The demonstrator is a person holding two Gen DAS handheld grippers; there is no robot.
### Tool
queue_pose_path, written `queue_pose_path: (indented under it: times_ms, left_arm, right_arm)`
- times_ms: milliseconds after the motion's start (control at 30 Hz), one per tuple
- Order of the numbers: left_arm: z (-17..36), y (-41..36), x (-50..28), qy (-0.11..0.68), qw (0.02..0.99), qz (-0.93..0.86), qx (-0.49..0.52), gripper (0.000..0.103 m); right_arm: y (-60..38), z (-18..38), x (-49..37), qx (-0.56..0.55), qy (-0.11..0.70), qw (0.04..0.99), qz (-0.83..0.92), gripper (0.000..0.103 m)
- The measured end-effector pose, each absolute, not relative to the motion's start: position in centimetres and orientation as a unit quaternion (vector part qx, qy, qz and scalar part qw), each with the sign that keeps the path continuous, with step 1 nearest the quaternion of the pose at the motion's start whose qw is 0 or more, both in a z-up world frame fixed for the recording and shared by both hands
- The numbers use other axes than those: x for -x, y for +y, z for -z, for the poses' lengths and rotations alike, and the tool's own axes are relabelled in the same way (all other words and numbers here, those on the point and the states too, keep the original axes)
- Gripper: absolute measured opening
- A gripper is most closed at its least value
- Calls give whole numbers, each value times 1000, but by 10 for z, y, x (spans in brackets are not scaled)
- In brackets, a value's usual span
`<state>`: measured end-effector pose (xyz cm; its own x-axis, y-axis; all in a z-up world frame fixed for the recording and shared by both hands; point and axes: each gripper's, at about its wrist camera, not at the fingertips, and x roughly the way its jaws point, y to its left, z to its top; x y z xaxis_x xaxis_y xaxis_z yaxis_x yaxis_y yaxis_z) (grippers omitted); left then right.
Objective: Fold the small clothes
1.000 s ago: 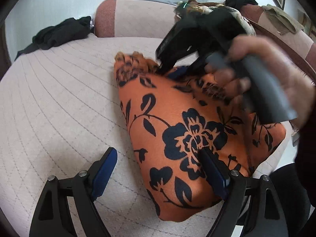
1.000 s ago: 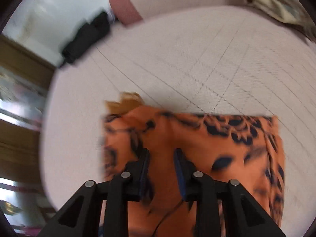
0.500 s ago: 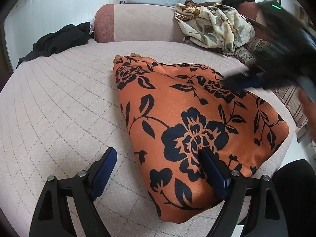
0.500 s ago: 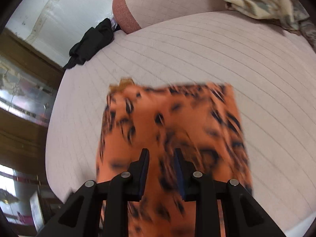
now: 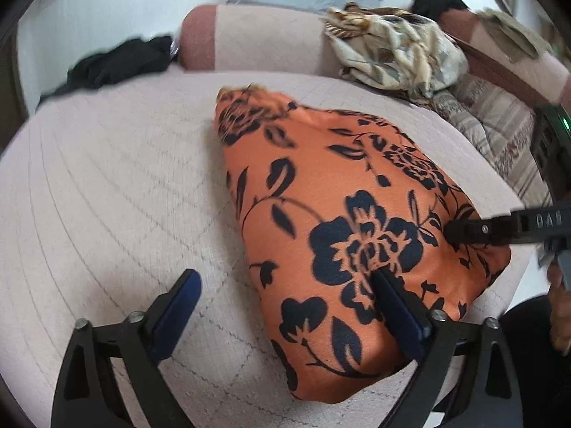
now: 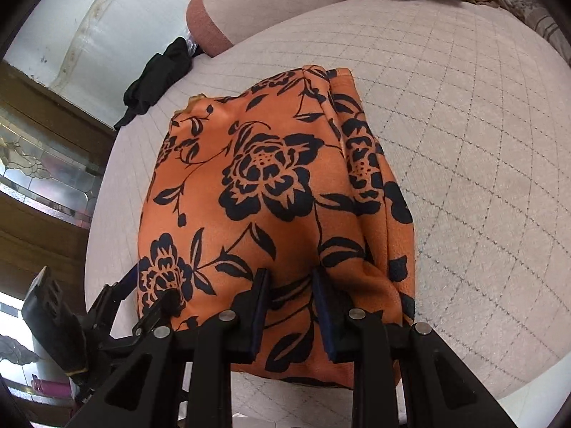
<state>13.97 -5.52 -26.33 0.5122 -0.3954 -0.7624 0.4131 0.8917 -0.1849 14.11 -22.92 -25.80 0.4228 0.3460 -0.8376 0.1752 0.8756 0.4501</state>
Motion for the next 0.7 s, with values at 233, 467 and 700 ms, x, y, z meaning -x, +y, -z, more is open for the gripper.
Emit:
queue_pose_path:
  times_ms: [233,467,700]
  left_arm:
    - [262,-56,-146,479,841,250,0,103]
    - [217,-40,-163,419,877,237,-4,103]
    - [249,-61,-189,446,877,168,-52,103]
  right_arm:
    - [-233,266,-130,-260,517,814,-53,29]
    - [-244,233,-134,-285,525,800,-60,29]
    - [-267,223,-174,-295,498,815,-29,29]
